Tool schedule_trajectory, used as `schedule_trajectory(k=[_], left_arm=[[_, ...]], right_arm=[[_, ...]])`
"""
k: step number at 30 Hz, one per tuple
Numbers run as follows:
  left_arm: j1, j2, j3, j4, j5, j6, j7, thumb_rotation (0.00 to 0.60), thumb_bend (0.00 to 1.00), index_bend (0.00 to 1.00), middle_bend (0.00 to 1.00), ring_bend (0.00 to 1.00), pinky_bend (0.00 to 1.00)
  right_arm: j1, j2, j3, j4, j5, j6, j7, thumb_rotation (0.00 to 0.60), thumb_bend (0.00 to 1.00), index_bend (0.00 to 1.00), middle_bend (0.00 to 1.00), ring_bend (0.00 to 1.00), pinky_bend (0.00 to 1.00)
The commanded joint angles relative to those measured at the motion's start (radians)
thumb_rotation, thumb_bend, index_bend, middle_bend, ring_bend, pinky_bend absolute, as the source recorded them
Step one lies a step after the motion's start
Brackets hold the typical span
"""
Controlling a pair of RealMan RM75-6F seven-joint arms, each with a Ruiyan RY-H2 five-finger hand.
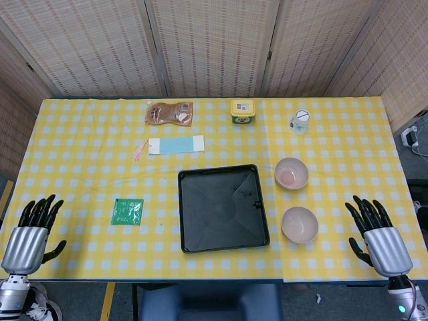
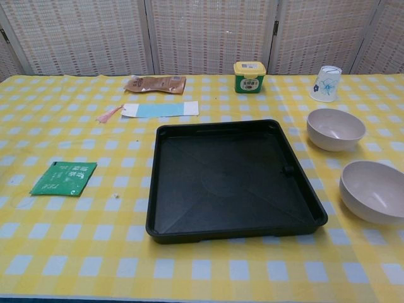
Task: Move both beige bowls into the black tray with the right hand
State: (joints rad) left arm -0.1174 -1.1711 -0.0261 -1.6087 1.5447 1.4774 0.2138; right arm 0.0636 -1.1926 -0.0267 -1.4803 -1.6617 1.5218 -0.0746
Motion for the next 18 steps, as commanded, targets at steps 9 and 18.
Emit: schedule_trajectory(k=[9, 18], left_arm=[[0.012, 0.013, 0.009, -0.007, 0.012, 0.022, -0.014, 0.6, 0.28, 0.0, 0.0, 0.0, 0.0], [0.016, 0.018, 0.006, -0.012, 0.003, 0.024, -0.018, 0.6, 0.28, 0.0, 0.0, 0.0, 0.0]], right_arm=[[0.05, -0.043, -0.084, 0.087, -0.108, -0.109, 0.018, 0.6, 0.43, 0.23, 0.0, 0.0, 0.0], [0.115, -0.107, -0.079, 0.136, -0.113, -0.188, 0.065, 0.6, 0.43, 0.3, 0.0, 0.0, 0.0]])
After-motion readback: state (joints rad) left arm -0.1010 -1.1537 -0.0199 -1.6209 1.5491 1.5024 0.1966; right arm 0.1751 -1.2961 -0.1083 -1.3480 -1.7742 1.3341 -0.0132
